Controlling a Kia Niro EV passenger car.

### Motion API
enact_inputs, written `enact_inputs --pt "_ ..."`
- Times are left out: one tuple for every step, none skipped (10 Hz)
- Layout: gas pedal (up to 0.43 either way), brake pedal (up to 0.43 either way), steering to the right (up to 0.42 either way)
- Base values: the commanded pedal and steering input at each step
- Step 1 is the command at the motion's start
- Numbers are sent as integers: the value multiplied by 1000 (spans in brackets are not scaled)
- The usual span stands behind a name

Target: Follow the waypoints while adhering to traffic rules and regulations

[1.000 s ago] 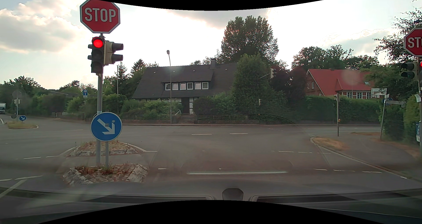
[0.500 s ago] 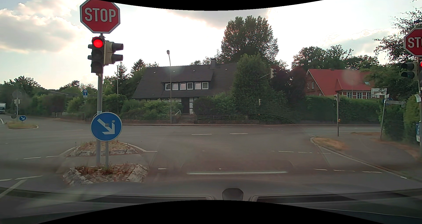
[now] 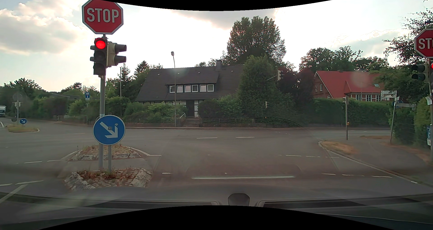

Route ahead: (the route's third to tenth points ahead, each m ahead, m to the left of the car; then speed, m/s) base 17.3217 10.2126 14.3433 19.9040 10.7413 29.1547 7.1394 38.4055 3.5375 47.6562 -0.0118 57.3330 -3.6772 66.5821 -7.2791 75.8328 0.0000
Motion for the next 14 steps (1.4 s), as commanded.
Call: enact_inputs --pt "0 250 -6" --pt "0 250 -6" --pt "0 250 -5" --pt "0 250 -6" --pt "0 250 -5" --pt "0 250 -5" --pt "0 250 -5" --pt "0 250 -5" --pt "0 250 -5" --pt "0 250 -6" --pt "0 250 -5" --pt "0 250 -5" --pt "0 250 -5" --pt "0 250 -5"
